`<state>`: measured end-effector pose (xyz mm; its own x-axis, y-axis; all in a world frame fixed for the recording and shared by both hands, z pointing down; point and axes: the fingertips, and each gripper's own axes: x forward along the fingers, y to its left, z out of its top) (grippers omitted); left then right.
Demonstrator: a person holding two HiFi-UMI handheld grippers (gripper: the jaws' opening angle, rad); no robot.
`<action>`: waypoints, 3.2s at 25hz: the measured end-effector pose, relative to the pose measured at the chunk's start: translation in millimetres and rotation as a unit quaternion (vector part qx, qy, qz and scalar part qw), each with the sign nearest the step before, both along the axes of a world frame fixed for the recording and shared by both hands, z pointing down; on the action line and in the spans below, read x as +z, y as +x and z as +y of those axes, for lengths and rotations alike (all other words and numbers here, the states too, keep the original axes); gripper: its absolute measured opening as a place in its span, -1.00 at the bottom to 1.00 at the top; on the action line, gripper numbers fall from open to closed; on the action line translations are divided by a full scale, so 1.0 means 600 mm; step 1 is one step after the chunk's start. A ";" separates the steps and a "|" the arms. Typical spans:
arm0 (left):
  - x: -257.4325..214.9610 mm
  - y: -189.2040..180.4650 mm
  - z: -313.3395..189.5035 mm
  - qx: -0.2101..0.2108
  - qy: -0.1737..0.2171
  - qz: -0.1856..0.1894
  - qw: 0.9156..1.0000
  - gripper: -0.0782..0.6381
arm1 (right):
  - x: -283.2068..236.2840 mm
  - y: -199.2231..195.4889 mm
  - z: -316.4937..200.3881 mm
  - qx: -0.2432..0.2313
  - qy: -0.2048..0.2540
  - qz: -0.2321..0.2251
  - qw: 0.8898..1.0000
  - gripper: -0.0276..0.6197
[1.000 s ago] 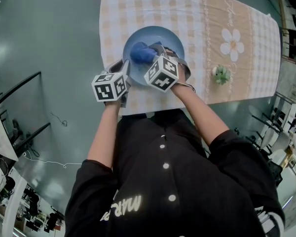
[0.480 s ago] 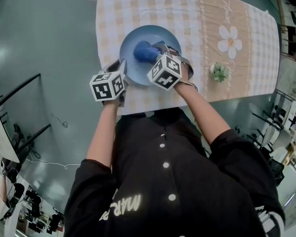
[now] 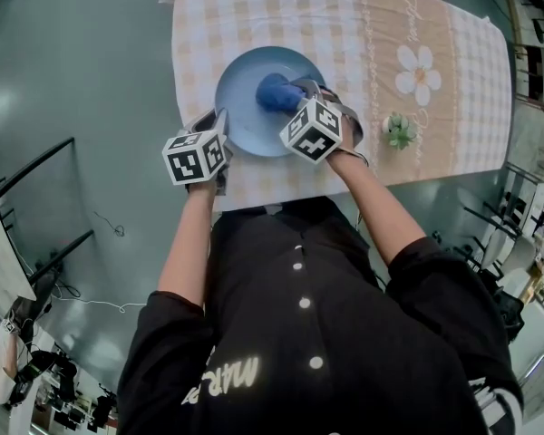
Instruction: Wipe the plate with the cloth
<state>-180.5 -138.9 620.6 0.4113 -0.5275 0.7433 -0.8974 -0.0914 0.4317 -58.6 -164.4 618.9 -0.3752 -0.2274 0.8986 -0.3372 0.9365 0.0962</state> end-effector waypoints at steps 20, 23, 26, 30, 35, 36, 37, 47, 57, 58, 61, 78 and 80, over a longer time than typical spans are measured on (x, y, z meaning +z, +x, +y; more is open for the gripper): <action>0.001 0.001 -0.001 0.001 -0.007 -0.007 1.000 -0.61 | 0.000 0.065 -0.010 0.007 0.012 0.033 0.999 -0.23; 0.002 0.002 -0.001 0.003 -0.009 -0.007 1.000 -0.61 | 0.001 0.066 -0.010 0.005 0.012 0.036 0.999 -0.23; 0.002 0.001 -0.002 -0.002 -0.009 0.000 1.000 -0.61 | 0.001 0.064 -0.010 0.008 0.007 0.037 0.999 -0.23; 0.002 0.000 -0.003 -0.018 -0.005 0.026 0.999 -0.62 | -0.004 0.060 -0.010 0.010 0.006 0.031 0.999 -0.24; 0.002 0.000 -0.003 -0.029 -0.005 0.049 0.998 -0.62 | -0.021 0.036 0.000 0.007 0.007 0.006 1.000 -0.24; 0.002 0.000 -0.003 -0.030 -0.005 0.052 0.998 -0.62 | -0.024 0.028 0.005 0.004 0.006 0.001 1.000 -0.24; 0.001 0.000 -0.003 -0.030 -0.004 0.055 0.998 -0.63 | -0.026 0.018 0.010 0.000 0.005 -0.004 1.000 -0.24; -0.001 -0.001 -0.008 -0.051 -0.007 0.081 0.995 -0.64 | -0.036 -0.072 0.066 -0.034 -0.024 -0.045 0.998 -0.23; 0.002 -0.005 -0.006 -0.065 -0.014 0.098 0.993 -0.65 | -0.015 -0.113 0.091 -0.034 -0.045 -0.063 0.996 -0.24; 0.002 -0.005 -0.006 -0.066 -0.013 0.099 0.993 -0.65 | -0.012 -0.114 0.092 -0.034 -0.044 -0.064 0.996 -0.23; 0.002 -0.003 -0.008 -0.067 -0.010 0.102 0.992 -0.65 | -0.006 -0.115 0.092 -0.038 -0.039 -0.062 0.997 -0.24; 0.001 -0.002 -0.008 -0.051 -0.013 0.082 0.995 -0.65 | 0.002 -0.091 0.104 -0.101 -0.018 -0.018 0.995 -0.24; 0.002 0.000 -0.008 -0.049 -0.013 0.082 0.995 -0.65 | 0.002 -0.083 0.105 -0.101 -0.020 -0.015 0.995 -0.24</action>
